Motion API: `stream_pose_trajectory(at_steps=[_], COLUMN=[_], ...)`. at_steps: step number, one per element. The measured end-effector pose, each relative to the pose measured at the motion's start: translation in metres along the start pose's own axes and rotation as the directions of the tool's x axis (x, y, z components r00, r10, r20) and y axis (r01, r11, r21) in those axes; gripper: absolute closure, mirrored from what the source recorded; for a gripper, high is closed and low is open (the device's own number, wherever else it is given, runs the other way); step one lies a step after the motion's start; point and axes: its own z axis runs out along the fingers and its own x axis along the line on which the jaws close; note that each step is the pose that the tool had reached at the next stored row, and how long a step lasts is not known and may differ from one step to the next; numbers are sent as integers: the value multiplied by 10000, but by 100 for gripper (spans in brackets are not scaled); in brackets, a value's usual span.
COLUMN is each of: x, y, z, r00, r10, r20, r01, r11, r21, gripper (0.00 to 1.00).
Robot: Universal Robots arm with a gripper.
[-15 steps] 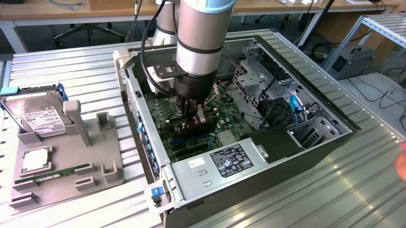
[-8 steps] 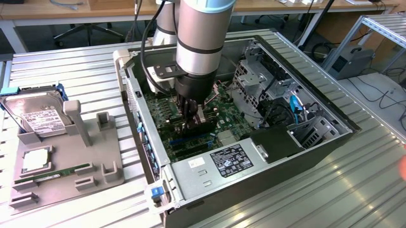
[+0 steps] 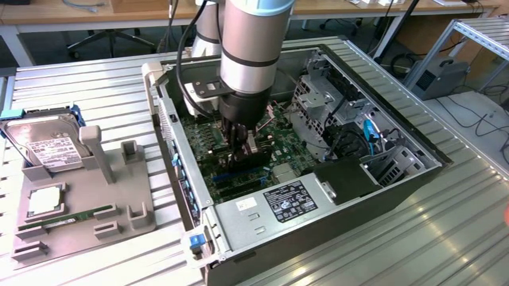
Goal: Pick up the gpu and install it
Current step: 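Insert the gpu into the slot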
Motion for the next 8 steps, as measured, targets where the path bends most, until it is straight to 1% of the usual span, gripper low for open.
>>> stream_pose_trajectory(at_steps=[8], x=[-33], y=[1], z=[2], r00=[10000], r10=[-10], r20=[68], r01=[10], r11=[10000], r21=[-1], gripper=[73])
